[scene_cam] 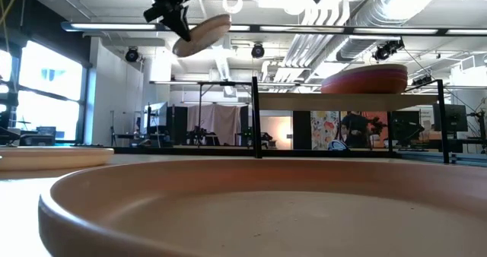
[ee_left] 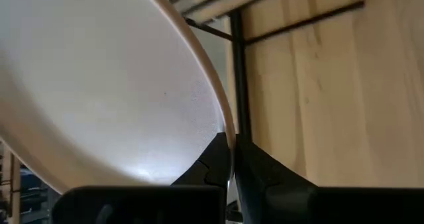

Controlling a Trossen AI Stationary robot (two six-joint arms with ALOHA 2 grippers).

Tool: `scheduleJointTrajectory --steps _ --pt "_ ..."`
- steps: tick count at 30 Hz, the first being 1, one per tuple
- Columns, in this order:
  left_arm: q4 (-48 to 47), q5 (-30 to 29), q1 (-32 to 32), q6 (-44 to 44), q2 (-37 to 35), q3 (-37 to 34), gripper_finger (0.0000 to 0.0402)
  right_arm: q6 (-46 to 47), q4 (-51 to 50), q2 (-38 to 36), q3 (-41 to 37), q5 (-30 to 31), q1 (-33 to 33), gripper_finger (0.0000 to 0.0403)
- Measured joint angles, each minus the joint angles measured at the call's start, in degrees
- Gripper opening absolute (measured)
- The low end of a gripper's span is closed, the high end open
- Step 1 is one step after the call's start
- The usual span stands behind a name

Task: Place and stack plates onto a shelf
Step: Put the white plate on the shelf

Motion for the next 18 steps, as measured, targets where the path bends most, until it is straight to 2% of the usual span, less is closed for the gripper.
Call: scheduleJointTrajectory --steps 8,11,18 --pt "0.74 -0.89 -1.77 2.06 0.53 -4.38 0.0003 -1.77 -1.34 5.73 2.34 -0.37 -0.37 0.0114" --pt "1.1 -1.02 -2.68 5.62 0.53 -5.94 0.0003 -3.18 -1.05 7.16 2.34 -3.11 -1.63 0.0114" --pt "1.14 -1.14 -4.14 11.83 2.16 -6.36 0.0003 1.84 -0.97 9.94 2.34 -4.7 -3.21 0.0114"
